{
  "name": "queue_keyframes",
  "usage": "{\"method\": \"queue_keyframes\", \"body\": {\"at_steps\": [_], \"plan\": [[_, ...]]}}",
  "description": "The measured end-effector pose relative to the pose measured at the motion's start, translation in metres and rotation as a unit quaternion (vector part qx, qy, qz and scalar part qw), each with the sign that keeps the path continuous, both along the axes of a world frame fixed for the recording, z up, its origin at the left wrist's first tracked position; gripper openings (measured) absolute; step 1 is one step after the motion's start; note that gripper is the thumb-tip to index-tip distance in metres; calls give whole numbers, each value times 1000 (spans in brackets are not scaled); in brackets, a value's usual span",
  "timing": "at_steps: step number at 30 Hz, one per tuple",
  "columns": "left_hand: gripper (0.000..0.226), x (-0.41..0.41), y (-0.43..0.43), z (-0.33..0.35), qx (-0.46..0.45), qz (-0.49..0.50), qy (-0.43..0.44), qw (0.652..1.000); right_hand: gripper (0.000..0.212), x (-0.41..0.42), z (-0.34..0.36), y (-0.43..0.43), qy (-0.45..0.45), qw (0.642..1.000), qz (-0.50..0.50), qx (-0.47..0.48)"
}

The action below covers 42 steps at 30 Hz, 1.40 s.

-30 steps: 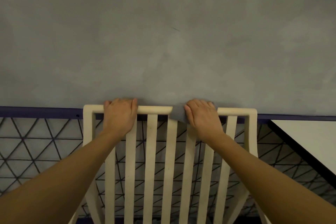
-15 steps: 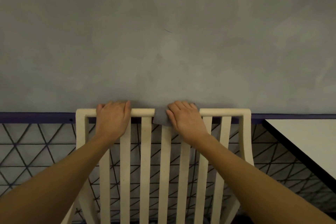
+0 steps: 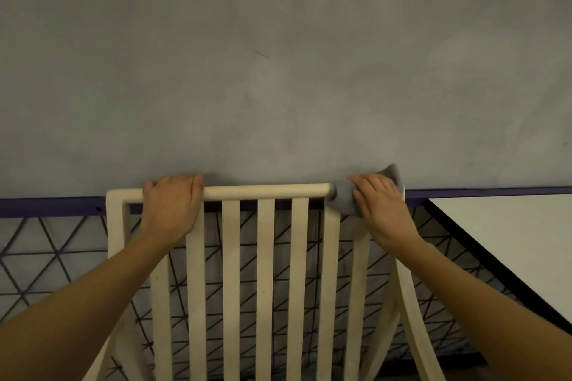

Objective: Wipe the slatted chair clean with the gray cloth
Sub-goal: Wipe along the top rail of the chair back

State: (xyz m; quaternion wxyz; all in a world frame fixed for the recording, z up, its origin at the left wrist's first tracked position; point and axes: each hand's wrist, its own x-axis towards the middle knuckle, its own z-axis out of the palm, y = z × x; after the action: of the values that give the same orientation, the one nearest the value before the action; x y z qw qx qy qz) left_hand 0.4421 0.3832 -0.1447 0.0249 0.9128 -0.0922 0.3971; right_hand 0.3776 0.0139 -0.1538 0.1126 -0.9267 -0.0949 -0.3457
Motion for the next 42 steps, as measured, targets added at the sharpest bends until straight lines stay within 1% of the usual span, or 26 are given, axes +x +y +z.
{"method": "queue_keyframes", "body": {"at_steps": [2, 3, 4, 5, 6, 8, 11, 14, 17, 19, 20, 23, 24, 25, 26, 27, 30, 32, 34, 38, 42], "plan": [[31, 0, -1, 0, 2, 9, 4, 1000, 37, 3, 4, 6, -12, 999, -37, 30], [31, 0, 0, 0, -6, 14, 11, 1000, 31, 6, 7, 14, -19, 997, -67, 24], [30, -1, -1, 1, -14, 16, 16, 1000, 23, 10, 11, 22, -21, 995, -102, -2], [30, -3, -2, 3, -15, 16, 22, 1000, 15, 14, 14, 30, -5, 990, -134, -49], [30, -4, -3, 5, -13, 18, 24, 999, 11, 17, 20, 40, 28, 983, -151, -96], [28, -5, -3, 4, -11, 20, 28, 999, 19, 22, 27, 58, 82, 970, -171, -151], [26, -5, -4, 5, -6, 21, 20, 1000, 14, 23, 40, 82, 109, 953, -197, -203], [25, -6, -5, 4, 13, 26, 25, 999, 9, 27, 42, 108, 120, 952, -167, -225], [32, -3, -4, 3, 7, 25, 19, 999, 10, 30, 38, 145, 122, 965, -127, -196], [36, -3, -5, 2, 19, 20, 2, 1000, 5, 32, 37, 167, 90, 976, -113, -163], [36, -2, -6, 2, 25, 18, -6, 1000, 7, 33, 35, 176, 72, 981, -103, -150], [39, -1, -5, 2, 5, 15, 6, 1000, 5, 39, 25, 199, 31, 987, -55, -149], [40, 0, -4, 2, -1, 15, 9, 1000, 8, 39, 20, 204, 6, 991, -41, -129], [38, 0, -3, 2, -4, 15, 8, 1000, 15, 39, 17, 203, -24, 996, -22, -88], [36, 1, -4, 1, -3, 11, 6, 1000, 22, 39, 12, 198, -35, 998, 8, -52], [35, 2, -4, 1, 2, 5, 0, 1000, 27, 40, 6, 190, -39, 998, 44, -37], [36, 3, -3, -1, 10, -7, -14, 1000, 32, 38, -2, 159, -26, 991, 106, -83], [39, 3, -2, -2, 0, -14, -23, 1000, 34, 38, 0, 141, -40, 987, 123, -93], [37, 1, -2, -1, -1, -23, -39, 999, 35, 37, 1, 122, -47, 987, 121, -99], [35, -1, -2, -1, 7, -24, -34, 999, 44, 31, 3, 81, -14, 989, 95, -112], [37, -1, -2, 0, -13, -33, -27, 999, 41, 19, 9, 45, 25, 992, 75, -99]]}}
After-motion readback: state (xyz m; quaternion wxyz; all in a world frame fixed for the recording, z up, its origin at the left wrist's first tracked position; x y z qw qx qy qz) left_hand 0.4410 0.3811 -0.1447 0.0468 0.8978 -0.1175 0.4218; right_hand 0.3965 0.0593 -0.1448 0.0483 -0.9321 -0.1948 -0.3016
